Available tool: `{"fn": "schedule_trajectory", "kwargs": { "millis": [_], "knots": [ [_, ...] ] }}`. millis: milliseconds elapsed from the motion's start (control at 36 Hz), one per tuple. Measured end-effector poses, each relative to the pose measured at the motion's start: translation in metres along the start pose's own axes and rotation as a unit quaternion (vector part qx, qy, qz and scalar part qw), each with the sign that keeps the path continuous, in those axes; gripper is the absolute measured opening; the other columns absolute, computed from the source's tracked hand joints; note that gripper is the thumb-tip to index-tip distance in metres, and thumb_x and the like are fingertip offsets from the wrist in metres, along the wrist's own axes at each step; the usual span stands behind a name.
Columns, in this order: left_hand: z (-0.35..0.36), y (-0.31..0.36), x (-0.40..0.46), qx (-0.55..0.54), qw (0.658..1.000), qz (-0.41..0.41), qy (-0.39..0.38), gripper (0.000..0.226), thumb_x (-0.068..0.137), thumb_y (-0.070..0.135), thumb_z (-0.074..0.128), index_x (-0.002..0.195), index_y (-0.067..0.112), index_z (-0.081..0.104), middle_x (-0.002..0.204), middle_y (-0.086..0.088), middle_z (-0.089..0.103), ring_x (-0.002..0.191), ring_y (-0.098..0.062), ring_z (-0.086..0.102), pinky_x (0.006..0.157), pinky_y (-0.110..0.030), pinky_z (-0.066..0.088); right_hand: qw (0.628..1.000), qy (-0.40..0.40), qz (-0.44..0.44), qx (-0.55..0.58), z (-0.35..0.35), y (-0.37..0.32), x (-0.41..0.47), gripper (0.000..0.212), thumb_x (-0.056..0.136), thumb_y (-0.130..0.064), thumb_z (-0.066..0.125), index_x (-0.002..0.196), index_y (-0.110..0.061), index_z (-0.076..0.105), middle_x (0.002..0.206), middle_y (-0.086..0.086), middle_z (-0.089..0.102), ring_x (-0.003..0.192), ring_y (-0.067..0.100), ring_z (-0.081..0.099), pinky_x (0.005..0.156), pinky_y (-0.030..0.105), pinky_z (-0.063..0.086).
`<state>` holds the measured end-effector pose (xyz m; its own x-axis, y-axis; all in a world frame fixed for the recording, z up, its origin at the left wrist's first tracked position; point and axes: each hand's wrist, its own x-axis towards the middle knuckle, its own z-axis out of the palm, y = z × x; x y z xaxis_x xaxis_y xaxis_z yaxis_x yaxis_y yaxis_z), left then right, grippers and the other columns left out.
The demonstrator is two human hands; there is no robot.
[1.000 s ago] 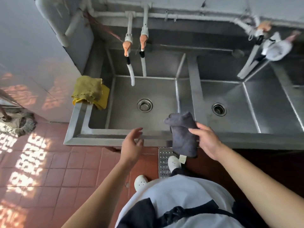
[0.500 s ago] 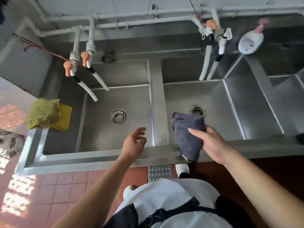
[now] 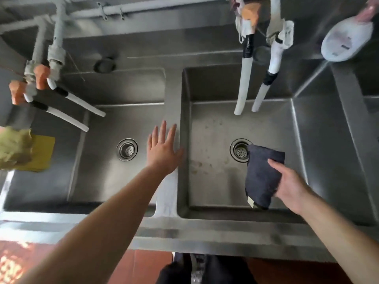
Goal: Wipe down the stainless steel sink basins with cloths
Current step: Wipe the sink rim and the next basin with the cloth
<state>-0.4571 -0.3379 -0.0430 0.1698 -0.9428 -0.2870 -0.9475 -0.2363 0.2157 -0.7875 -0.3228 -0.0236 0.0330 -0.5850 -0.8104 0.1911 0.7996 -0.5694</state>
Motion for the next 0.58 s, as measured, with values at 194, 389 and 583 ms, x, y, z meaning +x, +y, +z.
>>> {"fn": "schedule_trajectory", "kwargs": {
  "millis": [194,389,583],
  "knots": [
    [-0.002,0.011,0.104,0.058,0.998,0.032,0.022,0.081,0.097,0.063,0.032,0.158,0.03,-0.01,0.166,0.001,-0.02,0.152,-0.026,-0.019,0.124,-0.047,-0.009,0.995,0.053,-0.014,-0.079,0.021,-0.009,0.113,0.018,0.095,-0.027,0.059,0.113,-0.027,0.059,0.116,0.005,0.065,0.104,0.025,0.061,0.078,0.033,0.047],
    [0.015,0.015,0.147,0.053,0.994,0.038,0.091,0.079,0.095,0.063,0.027,0.16,0.024,0.002,0.168,-0.002,-0.003,0.154,-0.022,-0.009,0.126,-0.043,-0.002,0.922,0.187,-0.246,-0.234,0.052,-0.055,0.232,0.032,0.094,-0.031,0.056,0.121,-0.014,0.063,0.108,0.004,0.064,0.107,0.022,0.059,0.084,0.027,0.039],
    [0.015,0.015,0.149,0.005,0.992,0.054,0.113,0.067,0.094,0.055,0.024,0.157,0.033,0.023,0.168,-0.002,0.006,0.155,-0.023,-0.004,0.126,-0.043,0.001,0.743,0.164,-0.292,-0.58,0.087,-0.056,0.368,0.064,0.089,-0.054,0.035,0.149,-0.031,0.038,0.151,0.007,0.045,0.138,0.035,0.04,0.112,0.056,0.033]
  ]
}}
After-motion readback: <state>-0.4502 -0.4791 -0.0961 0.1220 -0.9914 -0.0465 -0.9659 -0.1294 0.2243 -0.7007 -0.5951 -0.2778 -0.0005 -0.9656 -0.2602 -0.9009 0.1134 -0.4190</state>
